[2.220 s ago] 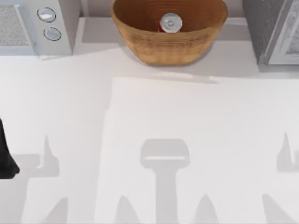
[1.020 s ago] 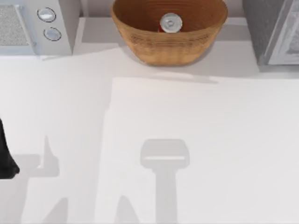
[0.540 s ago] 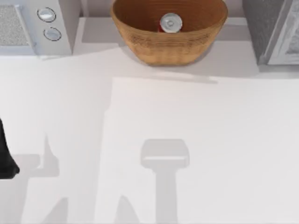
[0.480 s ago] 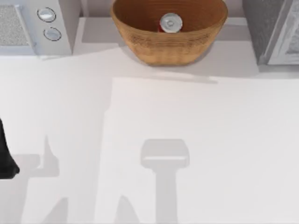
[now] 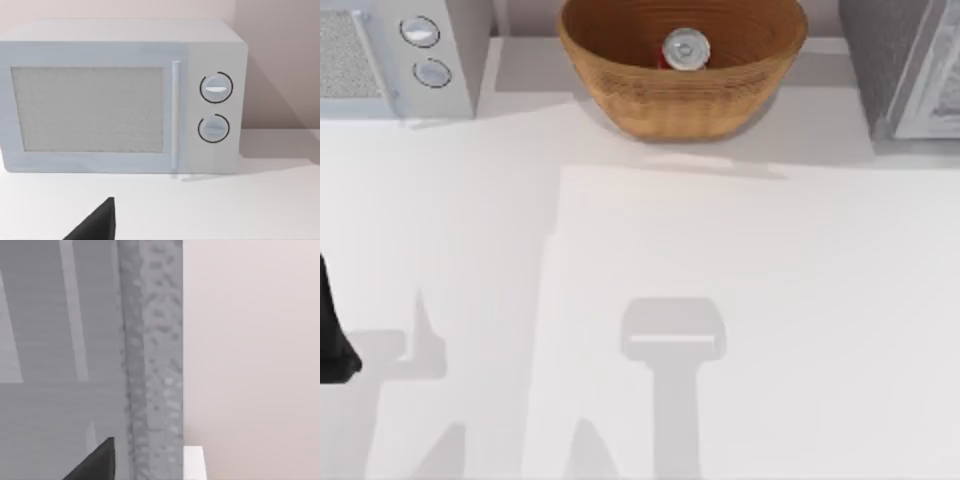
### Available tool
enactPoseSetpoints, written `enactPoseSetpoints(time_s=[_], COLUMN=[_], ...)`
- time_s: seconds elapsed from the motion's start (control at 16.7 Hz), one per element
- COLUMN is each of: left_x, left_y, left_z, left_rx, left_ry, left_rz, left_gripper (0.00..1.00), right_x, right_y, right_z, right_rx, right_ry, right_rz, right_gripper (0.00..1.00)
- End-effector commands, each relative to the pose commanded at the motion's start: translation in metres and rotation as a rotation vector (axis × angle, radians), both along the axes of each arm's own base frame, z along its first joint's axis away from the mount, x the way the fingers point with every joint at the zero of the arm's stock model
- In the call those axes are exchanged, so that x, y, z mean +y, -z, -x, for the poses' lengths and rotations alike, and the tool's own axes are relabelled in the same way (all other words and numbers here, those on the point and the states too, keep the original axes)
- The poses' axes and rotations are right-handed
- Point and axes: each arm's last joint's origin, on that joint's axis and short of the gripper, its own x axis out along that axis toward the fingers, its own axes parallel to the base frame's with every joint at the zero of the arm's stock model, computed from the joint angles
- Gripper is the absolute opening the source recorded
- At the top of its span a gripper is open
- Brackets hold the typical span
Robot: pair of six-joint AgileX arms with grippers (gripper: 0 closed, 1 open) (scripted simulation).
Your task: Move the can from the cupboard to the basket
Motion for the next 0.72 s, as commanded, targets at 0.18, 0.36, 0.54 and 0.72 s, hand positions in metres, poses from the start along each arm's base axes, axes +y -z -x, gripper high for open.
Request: enactPoseSetpoints(time_s=[0.18, 0.36, 0.54, 0.72], left_x=[0.000, 0.000, 0.000, 0.000], left_y=[0.000, 0.000, 0.000, 0.000], left_z=[0.000, 0.000, 0.000, 0.000], left_rx=[0.000, 0.000, 0.000, 0.000], left_ry=[0.000, 0.000, 0.000, 0.000], left_rz=[0.000, 0.000, 0.000, 0.000], left_gripper=[1.00, 1.00, 1.00, 1.00], right_x=[-0.003, 0.014, 0.044, 0.068], right_y=[-0.067, -0.134, -0.188, -0.220], right_z=[-0.001, 0.006, 0.019, 0.031], right_rx=[0.012, 0.017, 0.007, -0.006], right_ry=[0.002, 0.002, 0.001, 0.001], right_rz=[-0.021, -0.028, -0.011, 0.014], right_gripper=[1.00, 1.00, 1.00, 1.00])
